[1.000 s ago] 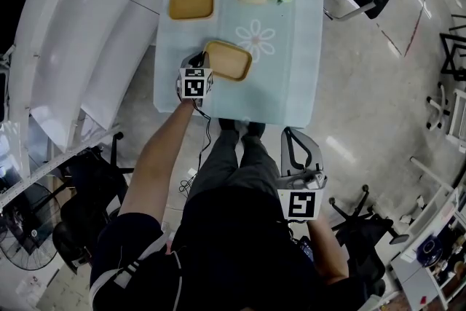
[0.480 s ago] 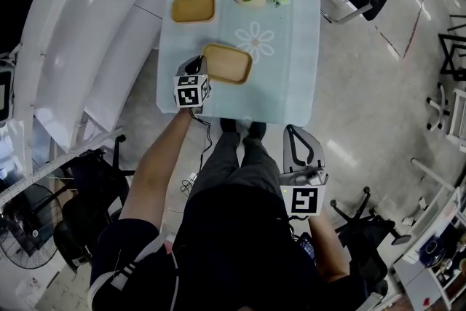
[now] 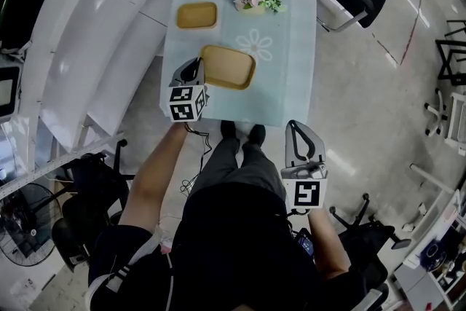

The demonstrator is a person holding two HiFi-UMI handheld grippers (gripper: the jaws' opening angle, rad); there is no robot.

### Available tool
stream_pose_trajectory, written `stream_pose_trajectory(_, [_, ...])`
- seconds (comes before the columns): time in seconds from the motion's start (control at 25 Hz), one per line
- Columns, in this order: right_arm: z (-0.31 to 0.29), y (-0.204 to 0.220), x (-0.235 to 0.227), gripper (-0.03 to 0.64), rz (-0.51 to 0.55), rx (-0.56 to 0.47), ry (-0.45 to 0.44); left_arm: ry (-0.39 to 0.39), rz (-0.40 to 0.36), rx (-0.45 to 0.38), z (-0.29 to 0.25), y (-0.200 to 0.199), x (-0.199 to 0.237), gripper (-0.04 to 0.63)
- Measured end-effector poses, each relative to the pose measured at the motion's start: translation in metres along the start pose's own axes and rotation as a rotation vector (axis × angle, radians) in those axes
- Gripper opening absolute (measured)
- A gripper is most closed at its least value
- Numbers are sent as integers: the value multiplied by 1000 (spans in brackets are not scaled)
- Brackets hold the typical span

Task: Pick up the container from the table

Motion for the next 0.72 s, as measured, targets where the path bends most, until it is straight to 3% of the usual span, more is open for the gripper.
stream_pose_trajectory(0.24, [1,-11,-7,3,-13,-28,10,-29,-48,-88,32,-33,-1,11])
stream_pose_trajectory(0.72, [13,-36,-16,3,-20,-80,30,-59,-67,-253,104,-86,-4,11])
Point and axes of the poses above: the fingertips, and each gripper's own axes: z backward along the fingers, x to its left, y out of its underside, the point moved 9 cm from there along z, backward along the fingers, and after that the axes turned 12 degrees about -z, right-handed, at the moved point
